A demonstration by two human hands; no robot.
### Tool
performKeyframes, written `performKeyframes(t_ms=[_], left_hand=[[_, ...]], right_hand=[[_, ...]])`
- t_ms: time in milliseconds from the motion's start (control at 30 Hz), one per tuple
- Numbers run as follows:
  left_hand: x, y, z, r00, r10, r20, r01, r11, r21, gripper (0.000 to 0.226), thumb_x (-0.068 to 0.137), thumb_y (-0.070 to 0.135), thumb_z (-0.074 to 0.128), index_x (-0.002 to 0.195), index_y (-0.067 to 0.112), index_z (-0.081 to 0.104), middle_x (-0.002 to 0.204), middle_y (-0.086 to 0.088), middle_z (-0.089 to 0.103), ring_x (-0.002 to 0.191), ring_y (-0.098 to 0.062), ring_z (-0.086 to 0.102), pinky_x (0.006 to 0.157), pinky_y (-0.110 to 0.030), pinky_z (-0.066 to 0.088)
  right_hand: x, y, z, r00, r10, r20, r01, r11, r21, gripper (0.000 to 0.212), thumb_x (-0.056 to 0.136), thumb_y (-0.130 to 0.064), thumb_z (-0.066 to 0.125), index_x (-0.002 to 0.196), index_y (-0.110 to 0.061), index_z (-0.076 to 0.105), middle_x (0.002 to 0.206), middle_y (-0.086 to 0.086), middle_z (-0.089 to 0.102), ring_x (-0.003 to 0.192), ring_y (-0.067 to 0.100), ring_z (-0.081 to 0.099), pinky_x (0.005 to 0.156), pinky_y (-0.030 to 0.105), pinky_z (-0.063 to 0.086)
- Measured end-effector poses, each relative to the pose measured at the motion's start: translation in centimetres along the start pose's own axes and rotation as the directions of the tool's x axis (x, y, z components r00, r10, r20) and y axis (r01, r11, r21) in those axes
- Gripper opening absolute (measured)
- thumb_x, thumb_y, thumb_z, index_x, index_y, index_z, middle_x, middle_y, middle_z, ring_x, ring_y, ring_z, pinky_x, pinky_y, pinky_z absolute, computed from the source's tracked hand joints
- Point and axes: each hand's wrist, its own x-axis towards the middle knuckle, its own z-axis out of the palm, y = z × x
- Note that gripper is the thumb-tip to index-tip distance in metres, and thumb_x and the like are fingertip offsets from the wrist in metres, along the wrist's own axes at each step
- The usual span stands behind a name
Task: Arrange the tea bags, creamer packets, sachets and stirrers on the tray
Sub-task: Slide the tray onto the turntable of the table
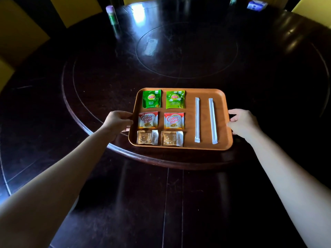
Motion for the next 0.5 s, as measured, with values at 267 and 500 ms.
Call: performKeyframes(t_ms=[267,500], left_hand=[[-0.05,-0.30,-0.11,1.000,0.025,-0.012,-0.024,0.998,0.058,0.030,0.077,-0.008,0.063,0.104,0.003,0.068,0.072,-0.001,0.069,0.052,-0.002,0.065,0.056,-0.016,0.056],[0.18,-0.21,-0.46,0.999,-0.054,0.002,0.054,0.998,-0.013,0.027,0.076,-0.006,0.067,0.102,0.002,0.068,0.069,-0.005,0.071,0.052,-0.004,0.066,0.055,-0.015,0.056]], right_hand=[[0.04,0.20,0.18,1.000,0.008,0.011,-0.008,1.000,0.004,0.047,0.080,-0.003,0.062,0.125,-0.014,0.057,0.099,0.011,0.068,0.086,0.028,0.066,0.081,0.047,0.057],[-0.23,0.36,0.07,0.998,0.053,0.017,-0.055,0.990,0.128,0.051,0.079,0.004,0.061,0.127,-0.011,0.055,0.095,0.008,0.062,0.083,0.025,0.063,0.076,0.040,0.056]])
